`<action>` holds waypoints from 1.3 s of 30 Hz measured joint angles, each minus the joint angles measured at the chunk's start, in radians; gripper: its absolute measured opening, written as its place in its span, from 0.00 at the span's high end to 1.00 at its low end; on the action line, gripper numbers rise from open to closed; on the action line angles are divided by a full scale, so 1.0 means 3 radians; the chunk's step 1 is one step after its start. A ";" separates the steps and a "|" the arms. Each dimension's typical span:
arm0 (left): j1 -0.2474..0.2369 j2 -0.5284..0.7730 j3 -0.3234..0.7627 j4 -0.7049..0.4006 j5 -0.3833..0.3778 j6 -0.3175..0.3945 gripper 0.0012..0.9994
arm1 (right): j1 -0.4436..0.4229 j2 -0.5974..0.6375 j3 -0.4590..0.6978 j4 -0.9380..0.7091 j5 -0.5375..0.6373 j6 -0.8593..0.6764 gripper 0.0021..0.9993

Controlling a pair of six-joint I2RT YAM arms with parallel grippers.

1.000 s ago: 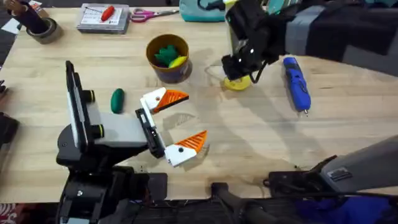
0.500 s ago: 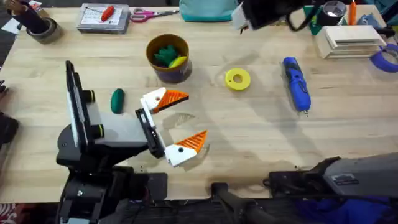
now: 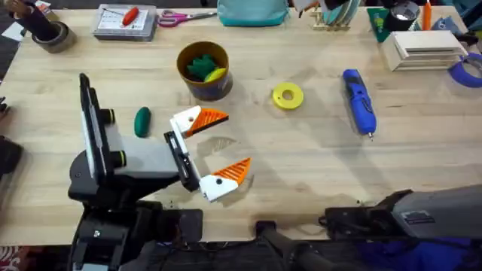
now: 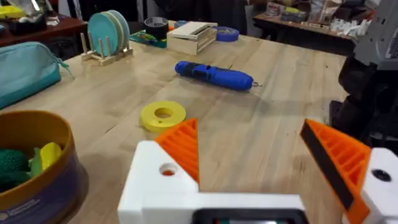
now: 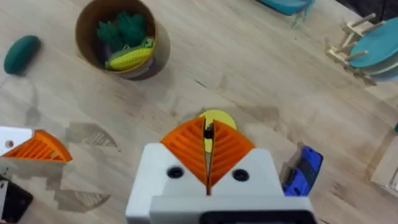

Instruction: Pick up the gripper from the table and insert it into the empty holder that is missing its gripper. Then pick up a screw, insert it into the mounting hole, and use the screwdriver to tighten it. Finally, clean up the table by picking up the vegetable and placing it into the bucket.

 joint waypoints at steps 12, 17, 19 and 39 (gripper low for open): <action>0.0000 0.0000 0.0000 0.0000 0.0000 0.0000 0.01 | 0.0369 0.0001 0.0000 0.0036 -0.0237 -0.0576 1.00; 0.0000 0.0000 0.0000 0.0000 0.0000 0.0000 0.01 | 0.0532 0.0048 0.0000 0.0074 -0.0385 -0.0737 1.00; 0.0000 0.0000 0.0000 0.0000 0.0000 0.0000 0.01 | 0.0592 0.0081 0.0000 0.0103 -0.0428 -0.0774 1.00; 0.0000 0.0000 0.0000 0.0000 0.0000 0.0000 0.01 | 0.1290 0.0144 0.0000 0.0252 -0.0503 -0.0855 1.00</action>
